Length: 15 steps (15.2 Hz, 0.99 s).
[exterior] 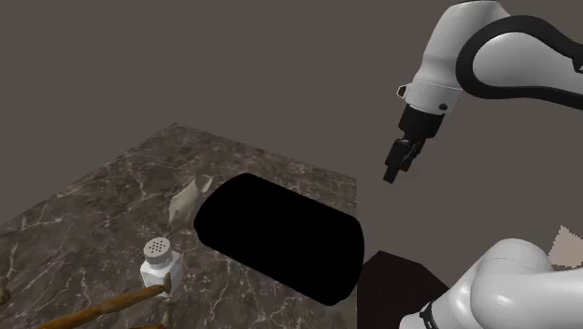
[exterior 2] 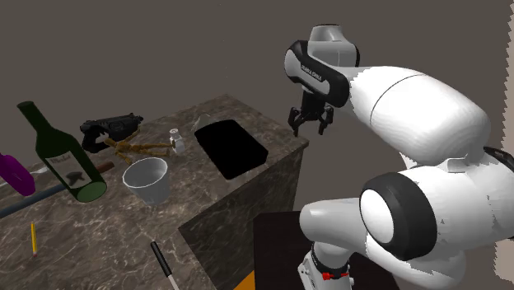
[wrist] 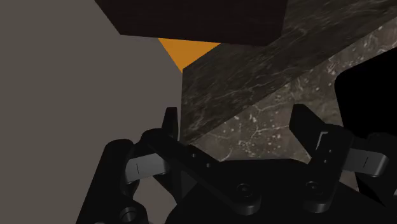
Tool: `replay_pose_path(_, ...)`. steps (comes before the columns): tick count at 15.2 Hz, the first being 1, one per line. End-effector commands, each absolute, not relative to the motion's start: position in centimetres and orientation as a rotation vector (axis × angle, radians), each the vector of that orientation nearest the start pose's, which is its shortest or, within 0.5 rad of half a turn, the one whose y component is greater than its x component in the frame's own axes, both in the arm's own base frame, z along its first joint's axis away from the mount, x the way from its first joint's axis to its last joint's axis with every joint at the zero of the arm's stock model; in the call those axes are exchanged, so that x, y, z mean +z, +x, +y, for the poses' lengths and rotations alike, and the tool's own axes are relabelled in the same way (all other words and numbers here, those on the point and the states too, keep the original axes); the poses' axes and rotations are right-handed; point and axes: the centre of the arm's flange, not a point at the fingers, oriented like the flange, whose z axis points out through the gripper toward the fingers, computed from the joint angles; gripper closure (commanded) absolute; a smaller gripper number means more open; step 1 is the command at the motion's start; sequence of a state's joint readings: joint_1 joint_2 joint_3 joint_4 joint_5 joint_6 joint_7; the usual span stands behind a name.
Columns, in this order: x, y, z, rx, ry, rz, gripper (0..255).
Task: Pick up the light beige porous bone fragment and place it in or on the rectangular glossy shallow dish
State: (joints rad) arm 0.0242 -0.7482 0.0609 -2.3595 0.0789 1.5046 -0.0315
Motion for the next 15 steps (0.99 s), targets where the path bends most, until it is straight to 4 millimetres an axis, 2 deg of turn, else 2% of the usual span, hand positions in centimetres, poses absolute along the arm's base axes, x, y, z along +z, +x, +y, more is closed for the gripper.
replay_pose_path(1, 57.1, 30.7, 4.0, 0.168, -3.098, -0.154, 0)
replay_pose_path(15, 57.0, 39.9, 18.8, 0.164, -2.999, -0.284, 0)
